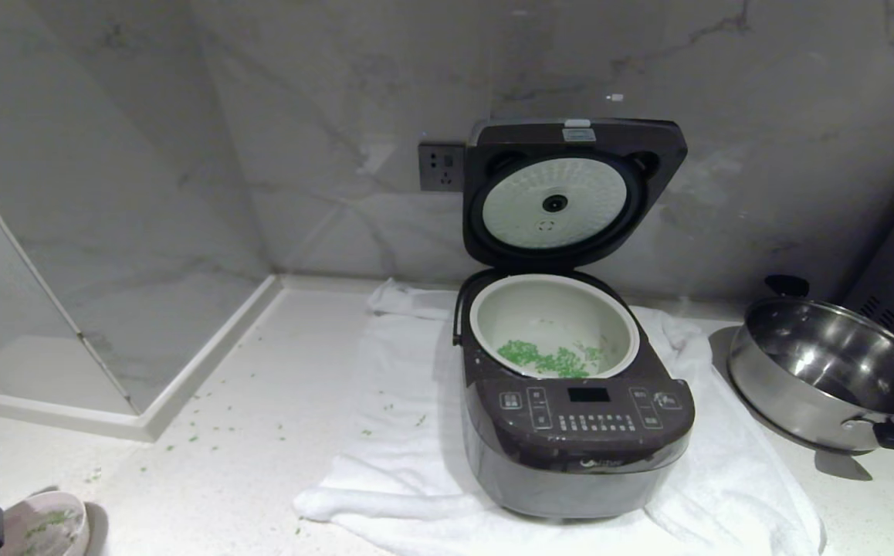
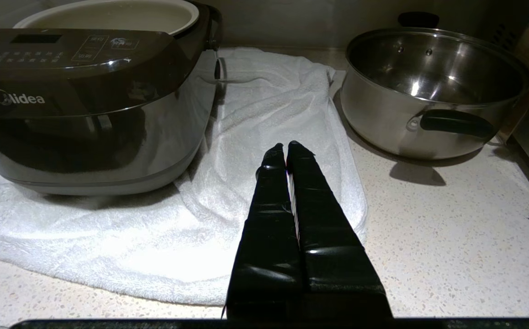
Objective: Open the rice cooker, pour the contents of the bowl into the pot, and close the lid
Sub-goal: Pick up the bowl on the table
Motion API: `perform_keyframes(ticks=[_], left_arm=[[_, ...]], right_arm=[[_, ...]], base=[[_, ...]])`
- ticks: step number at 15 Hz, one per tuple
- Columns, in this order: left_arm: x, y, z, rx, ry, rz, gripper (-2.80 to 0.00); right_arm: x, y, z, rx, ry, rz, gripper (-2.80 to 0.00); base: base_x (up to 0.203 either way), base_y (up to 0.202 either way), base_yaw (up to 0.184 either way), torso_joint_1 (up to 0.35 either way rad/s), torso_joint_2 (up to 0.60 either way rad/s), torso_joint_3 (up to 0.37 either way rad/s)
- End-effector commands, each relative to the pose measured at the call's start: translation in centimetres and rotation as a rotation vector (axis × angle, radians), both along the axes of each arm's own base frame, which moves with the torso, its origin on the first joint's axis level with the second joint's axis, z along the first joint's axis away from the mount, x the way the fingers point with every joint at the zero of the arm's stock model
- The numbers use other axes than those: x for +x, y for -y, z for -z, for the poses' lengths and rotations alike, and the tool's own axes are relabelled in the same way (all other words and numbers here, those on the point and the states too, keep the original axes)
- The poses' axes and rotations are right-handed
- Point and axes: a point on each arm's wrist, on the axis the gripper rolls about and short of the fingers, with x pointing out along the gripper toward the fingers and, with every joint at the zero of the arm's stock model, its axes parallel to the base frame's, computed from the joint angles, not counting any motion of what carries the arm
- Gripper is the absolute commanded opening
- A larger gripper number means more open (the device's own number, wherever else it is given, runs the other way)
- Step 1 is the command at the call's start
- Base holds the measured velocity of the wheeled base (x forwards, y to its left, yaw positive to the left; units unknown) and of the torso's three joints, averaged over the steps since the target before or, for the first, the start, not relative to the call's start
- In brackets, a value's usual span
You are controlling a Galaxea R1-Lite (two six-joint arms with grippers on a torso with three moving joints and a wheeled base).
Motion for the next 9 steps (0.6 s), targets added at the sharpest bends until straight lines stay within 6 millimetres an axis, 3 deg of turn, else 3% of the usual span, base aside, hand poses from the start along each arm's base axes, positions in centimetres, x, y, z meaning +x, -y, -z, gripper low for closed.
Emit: perform_keyframes(ticks=[1, 9], left_arm=[[0.6, 0.7, -0.2, 0.002, 0.004, 0.019, -2.8], [2.3, 3.0, 0.0, -0.044, 0.031, 0.023, -2.8]], right_arm=[[0.0, 0.0, 0.0, 0.0, -0.001, 0.0, -2.8], [0.0, 0.0, 0.0, 0.0, 0.001, 0.0, -2.8]], base=[[0.0, 0.0, 0.0, 0.0, 0.0, 0.0], [0.0, 0.0, 0.0, 0.0, 0.0, 0.0]])
